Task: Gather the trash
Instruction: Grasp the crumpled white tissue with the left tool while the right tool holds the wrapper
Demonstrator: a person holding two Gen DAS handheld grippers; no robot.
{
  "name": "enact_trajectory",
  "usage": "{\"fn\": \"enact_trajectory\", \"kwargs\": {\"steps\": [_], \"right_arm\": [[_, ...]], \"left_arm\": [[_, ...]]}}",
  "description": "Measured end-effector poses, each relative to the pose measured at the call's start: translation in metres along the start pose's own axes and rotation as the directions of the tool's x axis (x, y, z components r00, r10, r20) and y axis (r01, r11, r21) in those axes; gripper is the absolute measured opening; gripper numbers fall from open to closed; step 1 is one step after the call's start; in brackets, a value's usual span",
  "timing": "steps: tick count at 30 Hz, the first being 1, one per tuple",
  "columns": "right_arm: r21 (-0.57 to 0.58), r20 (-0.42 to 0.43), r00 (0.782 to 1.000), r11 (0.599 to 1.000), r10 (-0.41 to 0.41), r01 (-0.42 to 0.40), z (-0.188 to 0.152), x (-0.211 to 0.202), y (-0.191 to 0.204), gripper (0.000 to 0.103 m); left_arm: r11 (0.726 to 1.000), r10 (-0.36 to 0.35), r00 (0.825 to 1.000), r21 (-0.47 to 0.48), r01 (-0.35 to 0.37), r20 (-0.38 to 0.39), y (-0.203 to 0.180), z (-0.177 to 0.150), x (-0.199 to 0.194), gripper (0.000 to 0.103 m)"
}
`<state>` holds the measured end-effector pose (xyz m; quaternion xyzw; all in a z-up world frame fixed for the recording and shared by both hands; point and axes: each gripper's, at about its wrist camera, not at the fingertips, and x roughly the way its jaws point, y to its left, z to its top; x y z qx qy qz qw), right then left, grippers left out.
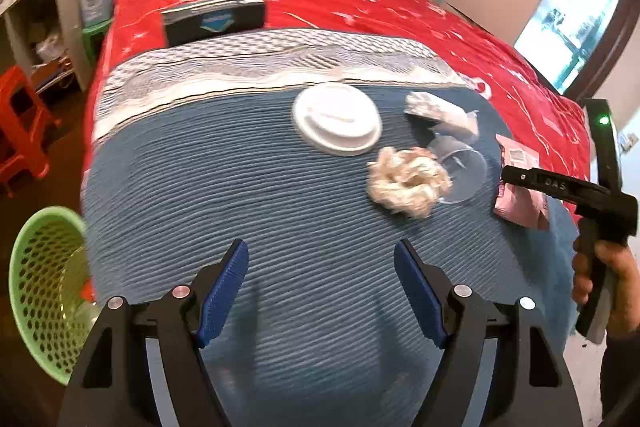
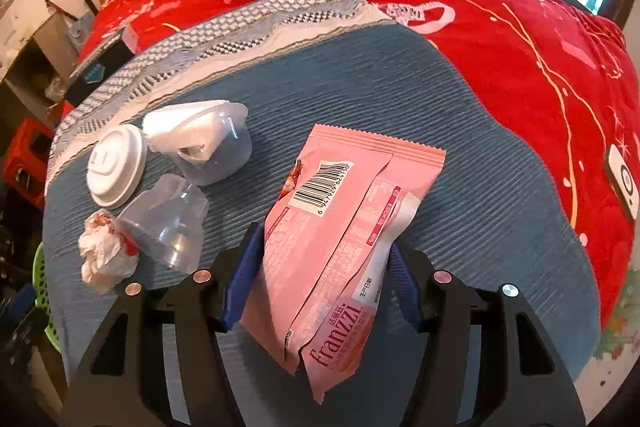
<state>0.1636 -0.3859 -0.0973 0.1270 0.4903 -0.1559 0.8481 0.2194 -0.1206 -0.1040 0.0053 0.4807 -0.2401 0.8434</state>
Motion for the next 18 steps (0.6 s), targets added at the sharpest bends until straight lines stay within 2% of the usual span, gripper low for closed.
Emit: {"fn": "enact_trajectory", "kwargs": {"steps": [5,11,14,16,18], "right_arm": [[-0.026,0.04,0.999,0.999,0.026,-0.025,-0.005,-0.014,-0.002,0.06],[-0.045,0.057,0.996,0.997,0.072,-0.069,-0.013,-0.026,0.0,0.06],[-0.057,0.063,0.994,0.995,0.086,-0.082,-0.017,-0.03,0.003,0.06],[-0.066,0.069,0.994,0.994,0.09,-0.086,-0.02,-0.032,0.006,0.06],[-0.079,0.078,0.992,0.993,0.095,-0.089,-0.025,-0.034,0.009,0.06]], "left_arm": [[0.999,-0.036,0.999,0.036,0.037,-0.017,-0.026,0.012,0.019,0.073],[0.993,-0.026,0.999,0.118,0.029,-0.033,-0.061,0.024,0.046,0.072],[0.991,-0.026,0.999,0.129,0.031,-0.04,-0.068,0.028,0.057,0.072],[0.991,-0.027,0.999,0.131,0.032,-0.039,-0.071,0.031,0.063,0.07],[0.991,-0.028,0.999,0.128,0.033,-0.042,-0.07,0.031,0.066,0.062]]}}
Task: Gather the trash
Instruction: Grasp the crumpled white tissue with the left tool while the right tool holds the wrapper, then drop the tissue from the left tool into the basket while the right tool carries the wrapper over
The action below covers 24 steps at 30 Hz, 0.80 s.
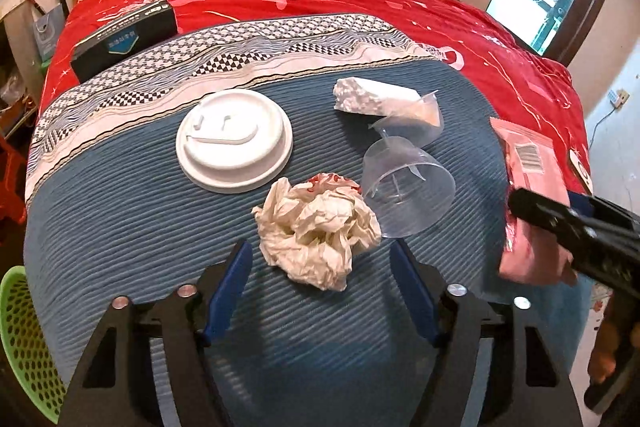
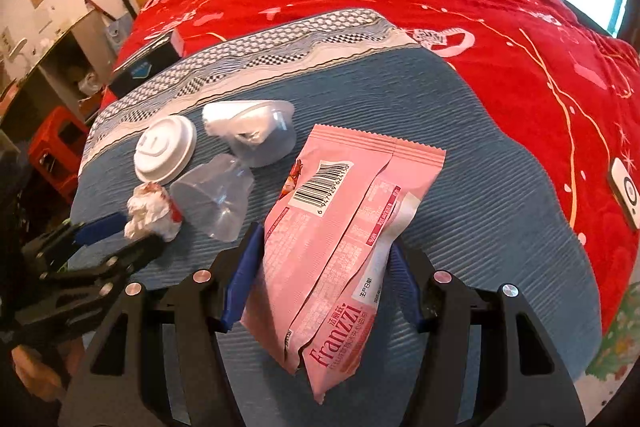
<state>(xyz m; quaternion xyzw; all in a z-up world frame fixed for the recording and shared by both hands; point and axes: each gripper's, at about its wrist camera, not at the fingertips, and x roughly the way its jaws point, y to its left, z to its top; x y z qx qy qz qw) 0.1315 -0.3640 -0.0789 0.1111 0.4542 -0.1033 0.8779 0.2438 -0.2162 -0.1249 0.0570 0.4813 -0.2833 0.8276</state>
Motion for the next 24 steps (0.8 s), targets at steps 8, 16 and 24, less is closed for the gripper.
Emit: {"fn": "enact_trajectory", "kwargs": {"steps": [8,16,24], "right_arm": [[-0.018,0.049,0.998,0.999,0.035,-0.034,-0.011,-0.009,0.012,0.06],[-0.058,0.111,0.992,0.996,0.067,-0.061,-0.019,-0.025,0.031,0.06],[-0.085,0.141,0.984,0.991,0.113,-0.101,-0.026,-0.043,0.055,0.06]], "left_arm": [[1.0,0.004,1.0,-0.001,-0.004,0.017,0.0,0.002,0.002,0.036],[1.0,-0.004,0.998,-0.004,0.004,0.061,0.003,-0.002,-0.023,0.024],[1.0,-0.002,0.993,-0.027,0.005,0.122,0.015,-0.015,-0.069,0.024]]}}
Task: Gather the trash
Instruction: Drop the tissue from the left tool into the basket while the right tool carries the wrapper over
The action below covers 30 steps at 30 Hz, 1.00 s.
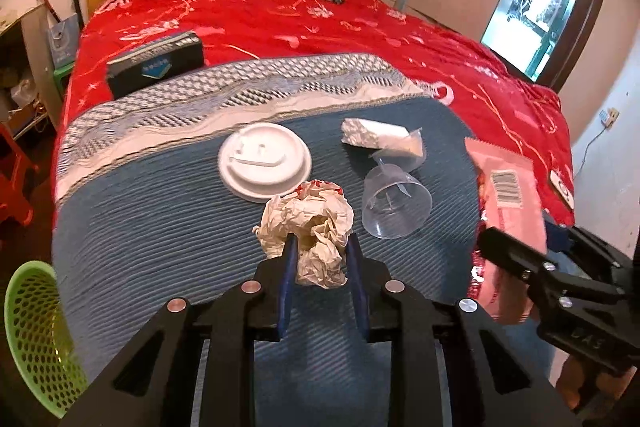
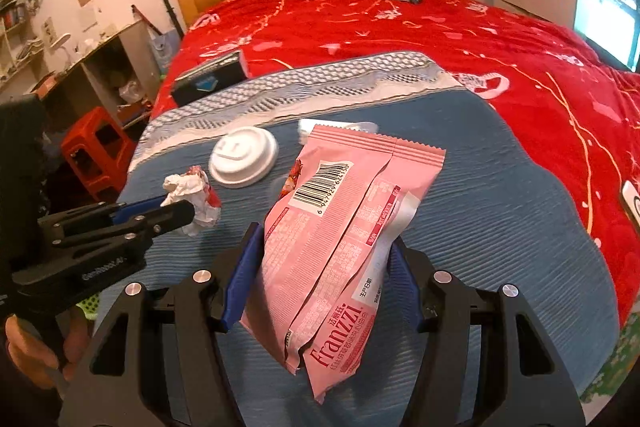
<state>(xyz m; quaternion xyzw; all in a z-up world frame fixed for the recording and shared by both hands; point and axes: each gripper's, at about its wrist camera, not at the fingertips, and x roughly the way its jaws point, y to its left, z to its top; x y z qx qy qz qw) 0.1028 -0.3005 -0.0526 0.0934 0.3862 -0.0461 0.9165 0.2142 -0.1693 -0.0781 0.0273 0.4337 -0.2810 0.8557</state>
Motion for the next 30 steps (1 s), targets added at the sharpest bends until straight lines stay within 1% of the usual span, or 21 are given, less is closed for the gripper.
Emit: {"fn": "enact_trajectory", "kwargs": {"steps": [7,13,17,23,30], "right_arm": [[-0.042,0.0,0.999,0.998,0.048,-0.048,-0.002,-0.005,0.033,0.06],[-0.101,-0.009,0.995,0.989,0.104,-0.105,-0.004,-0.004,0.073,0.06],[-0.142,-0.018,0.99,0.98,0.141,-0.143,-0.003,-0.002,0.103,0.06],[-0.2,-0.034,0.981,0.961,0.189,-0.192,-0.003,0.002,0.145,0.06],[-0.233,-0.074,0.968,0.94,0.24,-0.251,-0.005,0.012,0.193,0.06]], "left_arm": [[0.998,0.06,0.997,-0.019,-0.059,0.053,0.025,-0.013,-0.046,0.024],[0.991,0.12,0.989,-0.076,-0.114,0.082,0.061,-0.027,-0.083,0.024],[0.98,0.167,0.982,-0.125,-0.155,0.091,0.088,-0.038,-0.102,0.024],[0.956,0.228,0.97,-0.208,-0.206,0.086,0.133,-0.055,-0.124,0.024],[0.916,0.293,0.954,-0.305,-0.261,0.06,0.184,-0.078,-0.139,0.024]]}}
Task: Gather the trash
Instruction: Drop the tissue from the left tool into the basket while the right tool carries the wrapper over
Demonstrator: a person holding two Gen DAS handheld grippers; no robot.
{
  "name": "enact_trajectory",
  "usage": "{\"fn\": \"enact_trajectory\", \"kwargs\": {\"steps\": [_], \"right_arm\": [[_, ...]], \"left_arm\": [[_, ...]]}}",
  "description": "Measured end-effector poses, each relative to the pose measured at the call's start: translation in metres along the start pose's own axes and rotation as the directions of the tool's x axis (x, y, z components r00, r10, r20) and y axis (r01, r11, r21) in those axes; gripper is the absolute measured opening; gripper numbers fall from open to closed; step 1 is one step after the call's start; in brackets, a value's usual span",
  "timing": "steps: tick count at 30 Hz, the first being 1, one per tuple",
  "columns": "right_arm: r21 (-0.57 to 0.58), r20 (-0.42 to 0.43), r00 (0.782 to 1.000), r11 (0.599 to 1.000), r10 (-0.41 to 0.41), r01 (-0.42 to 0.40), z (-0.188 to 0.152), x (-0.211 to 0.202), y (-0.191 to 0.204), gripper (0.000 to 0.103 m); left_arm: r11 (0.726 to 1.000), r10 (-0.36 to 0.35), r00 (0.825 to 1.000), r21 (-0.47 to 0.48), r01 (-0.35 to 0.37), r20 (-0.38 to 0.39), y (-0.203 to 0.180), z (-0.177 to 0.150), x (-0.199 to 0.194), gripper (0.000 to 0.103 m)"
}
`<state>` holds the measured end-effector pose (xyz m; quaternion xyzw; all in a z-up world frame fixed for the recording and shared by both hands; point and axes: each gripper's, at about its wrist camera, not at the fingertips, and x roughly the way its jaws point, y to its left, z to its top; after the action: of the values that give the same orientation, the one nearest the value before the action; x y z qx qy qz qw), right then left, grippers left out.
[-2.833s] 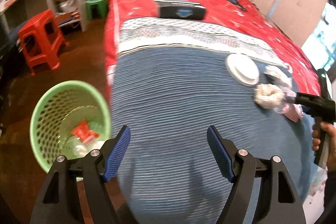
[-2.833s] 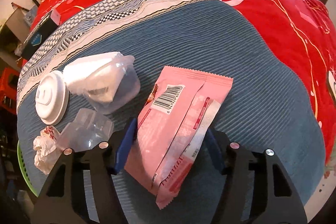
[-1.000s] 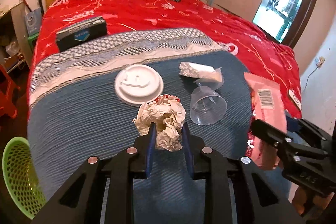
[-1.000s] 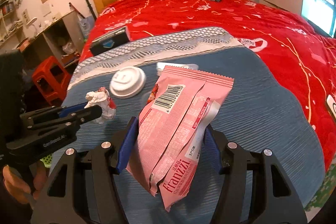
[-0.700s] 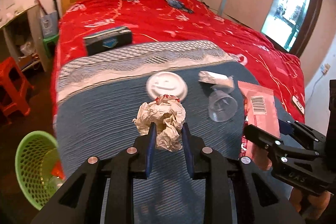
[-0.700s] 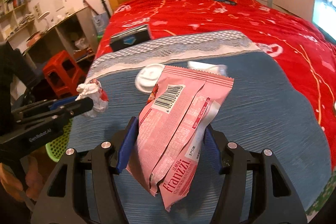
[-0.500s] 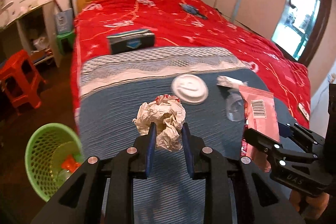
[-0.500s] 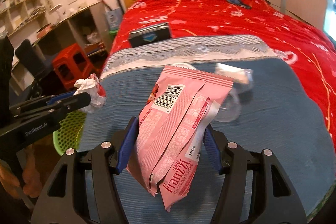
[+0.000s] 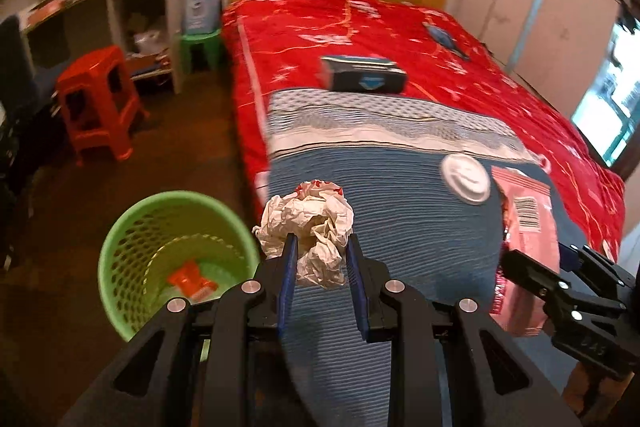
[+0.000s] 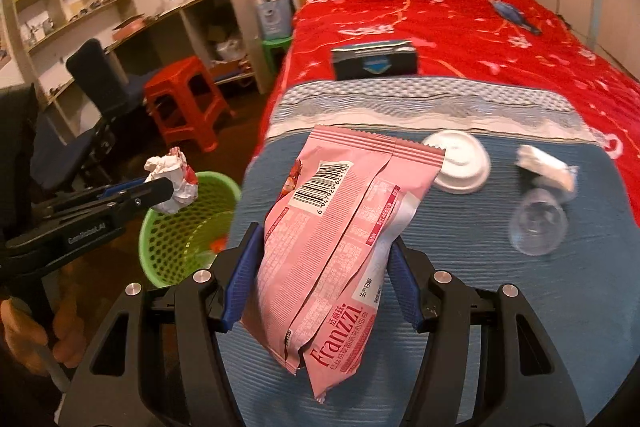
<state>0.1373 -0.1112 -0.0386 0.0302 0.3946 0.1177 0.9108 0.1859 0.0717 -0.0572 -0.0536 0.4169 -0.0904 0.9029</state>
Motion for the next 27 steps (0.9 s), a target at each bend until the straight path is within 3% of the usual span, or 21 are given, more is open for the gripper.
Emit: {"fn": "enact_trajectory", "kwargs": {"steps": [17,20,23,27], "right_arm": [[-0.106,-0.068,0.994,0.99,0.085,-0.092,0.017,0.05,0.08,0.06],[-0.121,-0.079,0.993,0.987,0.093,-0.102,0.018,0.058,0.091,0.06],[-0.126,-0.091,0.991,0.986,0.102,-0.113,0.021,0.067,0.099,0.06],[-0.143,-0.103,0.988,0.981,0.116,-0.13,0.026,0.081,0.116,0.06]], "left_arm": [[0.975,0.129,0.989,-0.171,-0.139,-0.065,0.114,-0.02,0.011,0.031],[0.97,0.137,0.988,-0.194,-0.149,-0.074,0.126,-0.023,0.013,0.039],[0.963,0.153,0.985,-0.213,-0.166,-0.076,0.136,-0.026,0.013,0.056],[0.955,0.159,0.984,-0.24,-0.173,-0.076,0.151,-0.031,0.01,0.057]]}}
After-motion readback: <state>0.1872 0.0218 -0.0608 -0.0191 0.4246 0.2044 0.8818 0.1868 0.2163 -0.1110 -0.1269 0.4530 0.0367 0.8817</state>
